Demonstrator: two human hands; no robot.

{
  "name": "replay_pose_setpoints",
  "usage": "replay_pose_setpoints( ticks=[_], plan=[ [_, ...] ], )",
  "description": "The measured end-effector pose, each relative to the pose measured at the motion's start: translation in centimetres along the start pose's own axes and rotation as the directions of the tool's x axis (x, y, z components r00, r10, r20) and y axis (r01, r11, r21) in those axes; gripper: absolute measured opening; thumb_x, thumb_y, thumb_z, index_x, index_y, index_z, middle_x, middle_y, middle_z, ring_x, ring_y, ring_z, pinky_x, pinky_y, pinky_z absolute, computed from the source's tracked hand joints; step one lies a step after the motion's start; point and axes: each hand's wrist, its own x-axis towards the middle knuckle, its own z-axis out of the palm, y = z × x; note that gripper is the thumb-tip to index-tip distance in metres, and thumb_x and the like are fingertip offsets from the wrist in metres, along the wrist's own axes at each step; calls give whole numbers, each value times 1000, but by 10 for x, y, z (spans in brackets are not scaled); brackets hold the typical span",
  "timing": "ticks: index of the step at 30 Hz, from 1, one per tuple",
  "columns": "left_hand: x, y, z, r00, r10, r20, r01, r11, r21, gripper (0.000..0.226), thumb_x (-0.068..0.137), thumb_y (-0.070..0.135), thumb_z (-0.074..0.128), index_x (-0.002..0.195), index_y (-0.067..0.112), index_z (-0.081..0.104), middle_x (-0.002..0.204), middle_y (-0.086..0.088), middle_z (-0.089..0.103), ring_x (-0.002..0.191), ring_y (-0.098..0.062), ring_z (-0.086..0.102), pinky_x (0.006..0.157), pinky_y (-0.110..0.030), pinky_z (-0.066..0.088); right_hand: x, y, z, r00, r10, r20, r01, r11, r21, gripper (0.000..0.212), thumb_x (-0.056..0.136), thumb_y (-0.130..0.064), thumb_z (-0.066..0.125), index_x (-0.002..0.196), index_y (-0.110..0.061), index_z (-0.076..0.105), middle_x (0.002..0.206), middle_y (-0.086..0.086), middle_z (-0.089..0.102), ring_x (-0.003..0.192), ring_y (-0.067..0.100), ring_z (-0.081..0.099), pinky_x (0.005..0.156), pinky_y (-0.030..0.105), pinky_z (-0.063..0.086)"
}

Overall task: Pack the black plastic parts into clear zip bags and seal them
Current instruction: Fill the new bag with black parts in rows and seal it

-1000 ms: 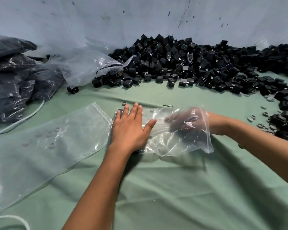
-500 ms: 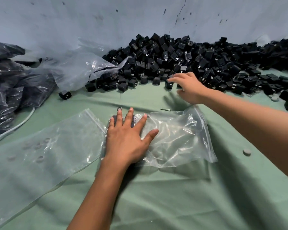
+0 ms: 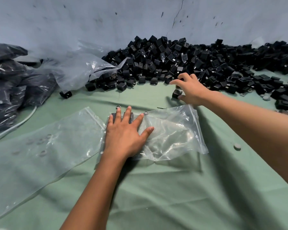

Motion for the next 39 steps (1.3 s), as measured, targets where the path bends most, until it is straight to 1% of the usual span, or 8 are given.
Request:
replay_pose_setpoints(
  ticks=[4,11,16,22,27,31,35,39],
  plan=[
    [0,0,-1,1000,1,12,-1,1000,-7,79,89,85,9,159,49,17,172,1,-3,158,-28,-8,127,-51,-4,-8,-9,1,988,-54,141,40,994,99,46,92,-2,65,136,-15,65,131,17,59,124,37,54,103,36,40],
    [4,2,0,1000,10,19,-10,1000,-10,79,90,85,9,159,48,17,172,1,-3,158,-29,-7,127,-52,-4,-103,25,-2,905,423,-42,-316,734,601,41,86,-25,84,122,-20,67,109,2,69,93,21,64,83,34,53],
    [2,0,-1,1000,7,18,-6,1000,-9,79,90,85,8,159,47,18,172,0,-3,158,-28,-6,127,-52,-4,-170,6,-19,995,33,97,-100,531,842,40,85,1,80,112,-29,76,93,-4,72,71,15,60,66,22,50],
    [-1,-1,-6,1000,8,27,-8,1000,-20,76,93,82,12,159,45,21,172,0,-1,159,-29,-5,127,-53,-1,-172,-44,-20,975,-164,150,-29,575,818,29,91,0,75,112,-19,78,113,0,75,107,24,71,101,43,56],
    [-4,0,-8,999,14,36,-13,999,-32,76,95,79,12,160,42,23,172,-2,-2,158,-30,-5,127,-54,-2,-163,-60,-19,976,-163,142,-4,643,766,17,91,-14,79,107,-13,80,111,0,77,109,23,71,103,49,53],
    [-4,1,-10,999,18,35,-17,999,-41,75,96,78,13,160,40,26,172,-3,-1,158,-32,-4,126,-55,-3,-152,-61,-22,981,-80,176,-109,528,842,54,81,-5,80,131,-10,62,111,18,74,107,35,71,100,51,56],
    [-3,1,-10,999,9,34,-7,999,-45,74,96,77,15,159,40,28,172,-3,0,158,-32,-3,126,-55,-2,-139,-65,-22,943,-189,272,-159,464,872,22,94,0,69,115,-3,75,110,16,76,101,27,73,97,36,59],
    [-2,2,-9,1000,10,16,-9,998,-65,74,97,76,12,159,38,28,172,-4,-1,158,-33,-4,126,-56,-3,-124,-71,-19,893,-245,378,-272,376,886,24,96,4,63,117,4,73,117,28,71,102,32,71,94,38,60]
  ],
)
